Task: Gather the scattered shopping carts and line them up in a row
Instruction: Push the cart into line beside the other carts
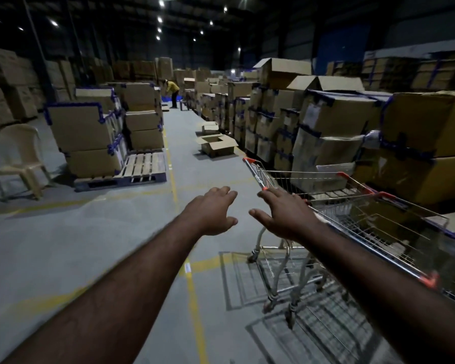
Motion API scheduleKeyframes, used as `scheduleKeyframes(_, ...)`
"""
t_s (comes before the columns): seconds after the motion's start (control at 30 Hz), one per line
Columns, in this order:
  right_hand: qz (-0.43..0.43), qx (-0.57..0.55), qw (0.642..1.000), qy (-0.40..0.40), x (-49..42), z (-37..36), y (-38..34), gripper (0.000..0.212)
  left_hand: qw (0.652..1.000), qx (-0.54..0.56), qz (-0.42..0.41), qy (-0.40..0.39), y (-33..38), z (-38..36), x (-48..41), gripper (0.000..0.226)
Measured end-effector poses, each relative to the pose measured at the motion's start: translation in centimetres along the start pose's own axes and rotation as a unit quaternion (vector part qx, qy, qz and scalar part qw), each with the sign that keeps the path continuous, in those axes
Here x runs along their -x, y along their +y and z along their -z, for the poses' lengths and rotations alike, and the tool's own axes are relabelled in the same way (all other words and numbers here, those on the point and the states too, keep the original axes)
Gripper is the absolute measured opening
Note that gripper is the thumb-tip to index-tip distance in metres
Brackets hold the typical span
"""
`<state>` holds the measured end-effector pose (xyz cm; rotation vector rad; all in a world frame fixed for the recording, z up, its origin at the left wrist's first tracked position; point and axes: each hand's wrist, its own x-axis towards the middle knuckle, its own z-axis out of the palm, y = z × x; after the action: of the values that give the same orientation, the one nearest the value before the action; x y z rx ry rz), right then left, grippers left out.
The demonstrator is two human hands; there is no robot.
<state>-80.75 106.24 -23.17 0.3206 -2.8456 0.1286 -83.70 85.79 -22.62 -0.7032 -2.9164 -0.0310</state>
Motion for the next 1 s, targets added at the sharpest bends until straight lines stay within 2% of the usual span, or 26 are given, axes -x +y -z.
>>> scheduleKeyframes(0.17, -0.057, -0.028, 0.998, -0.004, -9.8, -2.8, -0.4, 0.067, 0.999, -0.023, -0.029, -0.022, -8.1, -0.6, -8.9, 0.075)
scheduleKeyframes(0.33, -0.1, -0.047, 0.994, -0.023, -17.2, -5.8, 1.2, 0.067, 0.997, -0.022, -0.061, -0.043, -12.4, -2.4, -17.5, 0.075)
scheduleKeyframes(0.63, -0.165, -0.063, 0.984, -0.013, -32.2, -14.5, 9.4, 0.067, 0.993, -0.026, -0.105, -0.054, -15.2, -8.0, -36.5, 0.075)
scheduleKeyframes(0.73, -0.209, -0.091, 0.973, -0.041, -36.8, -18.3, 12.3, 0.067, 0.989, -0.033, -0.119, -0.085, -16.0, -9.9, -43.1, 0.076)
scheduleKeyframes(1.0, -0.338, -0.104, 0.932, -0.081, -45.3, -26.4, 17.2, 0.057, 0.977, -0.026, -0.183, -0.104, -17.2, -15.2, -57.4, 0.075)
